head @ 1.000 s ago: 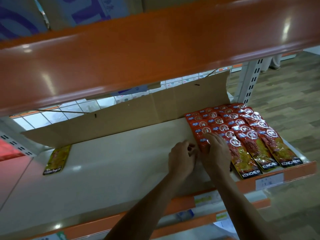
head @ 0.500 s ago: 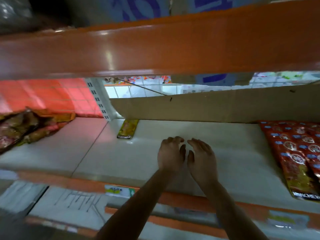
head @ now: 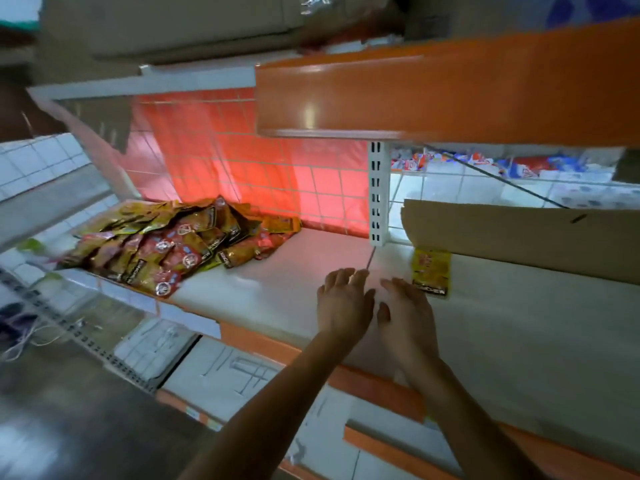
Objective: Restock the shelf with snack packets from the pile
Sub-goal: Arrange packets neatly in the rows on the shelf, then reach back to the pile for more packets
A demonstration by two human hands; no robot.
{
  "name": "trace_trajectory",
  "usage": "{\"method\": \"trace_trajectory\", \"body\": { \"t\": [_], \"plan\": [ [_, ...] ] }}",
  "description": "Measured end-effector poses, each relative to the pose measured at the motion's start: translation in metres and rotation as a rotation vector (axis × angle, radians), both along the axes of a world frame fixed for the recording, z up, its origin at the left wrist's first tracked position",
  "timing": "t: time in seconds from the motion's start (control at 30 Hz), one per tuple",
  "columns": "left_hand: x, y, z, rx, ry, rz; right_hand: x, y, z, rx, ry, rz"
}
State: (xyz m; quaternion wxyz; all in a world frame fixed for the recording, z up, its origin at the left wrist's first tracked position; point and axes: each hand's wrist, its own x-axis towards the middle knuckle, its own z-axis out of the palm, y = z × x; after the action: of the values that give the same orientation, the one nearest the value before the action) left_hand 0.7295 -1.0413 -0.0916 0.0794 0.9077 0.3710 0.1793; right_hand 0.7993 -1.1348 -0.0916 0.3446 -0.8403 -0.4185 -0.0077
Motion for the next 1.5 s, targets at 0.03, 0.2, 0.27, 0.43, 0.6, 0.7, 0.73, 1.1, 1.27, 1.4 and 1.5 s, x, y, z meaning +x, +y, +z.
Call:
{"method": "trace_trajectory", "body": {
  "t": [0.03, 0.2, 0.27, 0.43, 0.6, 0.7, 0.73, 1.1, 1.27, 1.4, 1.5],
  "plan": [
    [-0.011, 0.013, -0.001, -0.006, 0.009, 0.018, -0.009, 0.015, -0.002, -0.014, 0.001, 0.012],
    [-0.060, 0.074, -0.006, -0.048, 0.039, 0.098, -0.054, 0.079, -0.007, -0.070, 0.021, 0.023],
    [-0.075, 0.097, -0.006, -0.079, 0.050, 0.132, -0.069, 0.100, -0.008, -0.060, 0.019, 0.022],
    [-0.100, 0.152, -0.005, -0.092, 0.058, 0.198, -0.083, 0.156, -0.007, -0.105, -0.008, 0.107],
    [-0.110, 0.203, -0.002, -0.021, 0.032, 0.187, -0.089, 0.206, 0.001, -0.156, 0.022, 0.215],
    [-0.107, 0.225, -0.003, -0.044, 0.146, 0.122, -0.090, 0.226, -0.001, -0.189, 0.036, 0.257],
    [-0.106, 0.232, -0.004, -0.008, 0.197, 0.082, -0.089, 0.232, -0.001, -0.197, 0.055, 0.259],
    [-0.116, 0.245, 0.000, -0.153, 0.086, 0.223, -0.075, 0.277, -0.004, -0.215, 0.075, 0.267],
    [-0.128, 0.238, 0.006, -0.074, -0.022, 0.338, -0.079, 0.277, -0.007, -0.228, -0.013, 0.283],
    [-0.127, 0.235, 0.007, -0.233, -0.153, 0.355, -0.082, 0.266, -0.008, -0.255, -0.141, 0.194],
    [-0.121, 0.228, 0.005, -0.354, -0.260, 0.328, -0.079, 0.253, -0.007, -0.298, -0.118, 0.107]
  ]
}}
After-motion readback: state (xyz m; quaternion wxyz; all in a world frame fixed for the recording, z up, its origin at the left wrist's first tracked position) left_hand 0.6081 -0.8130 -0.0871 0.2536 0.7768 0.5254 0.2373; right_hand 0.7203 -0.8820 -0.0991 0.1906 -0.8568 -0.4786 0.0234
